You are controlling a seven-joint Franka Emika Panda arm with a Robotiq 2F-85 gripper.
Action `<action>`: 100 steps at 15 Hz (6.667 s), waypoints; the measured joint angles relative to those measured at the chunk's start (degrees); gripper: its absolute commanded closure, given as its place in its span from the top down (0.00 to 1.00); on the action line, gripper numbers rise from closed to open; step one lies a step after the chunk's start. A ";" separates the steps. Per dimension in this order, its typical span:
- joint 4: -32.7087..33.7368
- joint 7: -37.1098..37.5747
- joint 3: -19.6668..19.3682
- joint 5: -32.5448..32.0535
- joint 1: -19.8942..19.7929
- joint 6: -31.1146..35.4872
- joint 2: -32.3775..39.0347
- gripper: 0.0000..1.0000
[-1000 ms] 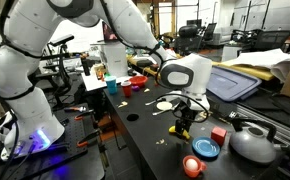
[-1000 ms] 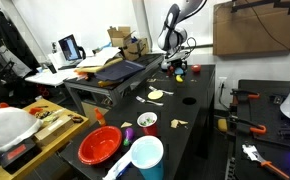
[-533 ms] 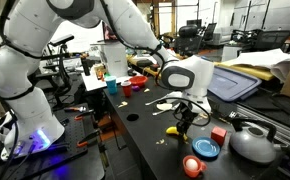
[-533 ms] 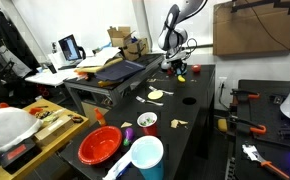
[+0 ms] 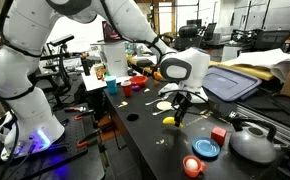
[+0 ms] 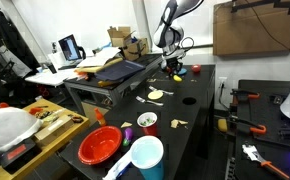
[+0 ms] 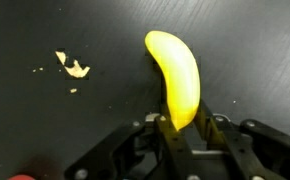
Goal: Pick up the purple eggplant toy and move it to the left of the table next to the red plate, pick up the yellow banana toy and move it to the left of the table next to the purple eggplant toy
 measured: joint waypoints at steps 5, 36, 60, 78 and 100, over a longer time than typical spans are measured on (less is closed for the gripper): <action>-2.21 -1.82 1.17 -0.33 3.18 -0.31 -3.81 0.07; -3.17 8.50 9.01 -2.11 24.21 7.84 -6.66 0.07; -9.24 14.69 16.77 8.53 26.57 12.25 -6.61 0.07; -9.98 14.63 17.99 9.66 26.74 18.24 -6.65 1.00; -14.46 15.77 -9.38 -14.74 33.94 21.93 -7.54 1.00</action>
